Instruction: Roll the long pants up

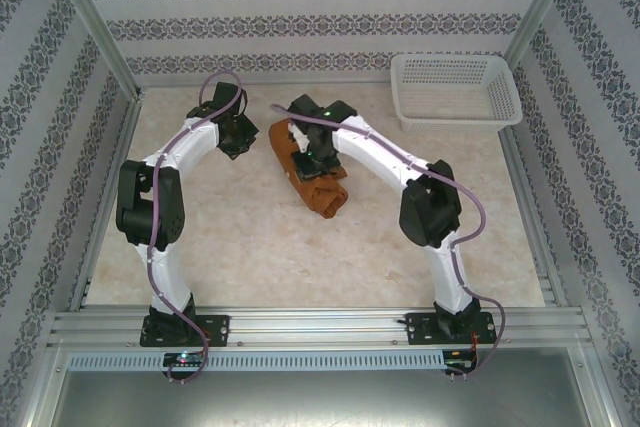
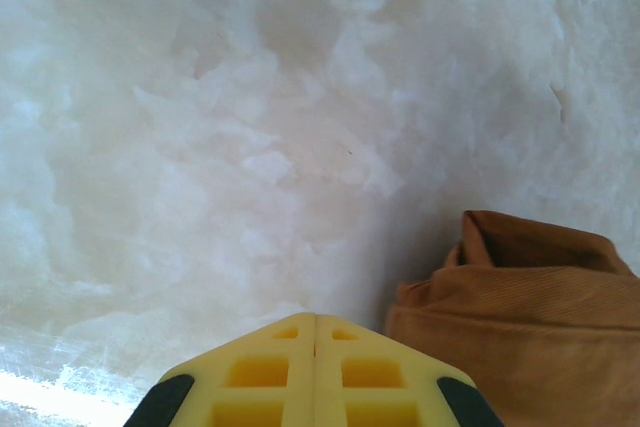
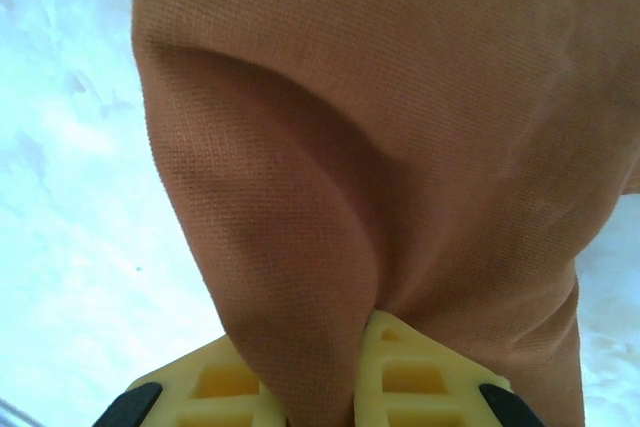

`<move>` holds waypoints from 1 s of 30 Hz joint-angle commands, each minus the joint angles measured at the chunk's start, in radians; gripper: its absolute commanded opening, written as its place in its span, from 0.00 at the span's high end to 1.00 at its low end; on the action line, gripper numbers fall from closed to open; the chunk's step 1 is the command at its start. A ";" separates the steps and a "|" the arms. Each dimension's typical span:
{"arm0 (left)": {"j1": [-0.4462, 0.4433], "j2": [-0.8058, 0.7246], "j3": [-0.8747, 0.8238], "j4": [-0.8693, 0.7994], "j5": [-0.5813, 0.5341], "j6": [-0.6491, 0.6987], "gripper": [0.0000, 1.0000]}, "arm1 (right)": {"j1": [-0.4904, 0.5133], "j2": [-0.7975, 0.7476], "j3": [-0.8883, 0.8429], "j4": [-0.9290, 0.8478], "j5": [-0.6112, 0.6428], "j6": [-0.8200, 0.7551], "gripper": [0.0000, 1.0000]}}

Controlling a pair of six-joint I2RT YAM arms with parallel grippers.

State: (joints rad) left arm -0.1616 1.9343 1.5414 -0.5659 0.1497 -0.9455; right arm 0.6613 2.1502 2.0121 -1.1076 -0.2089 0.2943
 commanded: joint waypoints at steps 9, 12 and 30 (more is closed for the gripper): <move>0.008 -0.043 -0.015 -0.024 0.000 0.014 1.00 | -0.159 -0.002 -0.190 0.155 -0.286 0.147 1.00; 0.008 -0.046 -0.021 -0.019 0.009 0.008 1.00 | -0.173 0.006 -0.228 0.185 -0.305 0.158 1.00; -0.095 0.149 0.079 0.368 0.403 -0.155 1.00 | -0.211 0.028 -0.332 0.240 -0.319 0.165 1.00</move>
State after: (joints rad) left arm -0.2432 2.0514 1.5806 -0.3084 0.4717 -1.0336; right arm 0.4728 2.1330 1.7252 -0.8101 -0.6209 0.4286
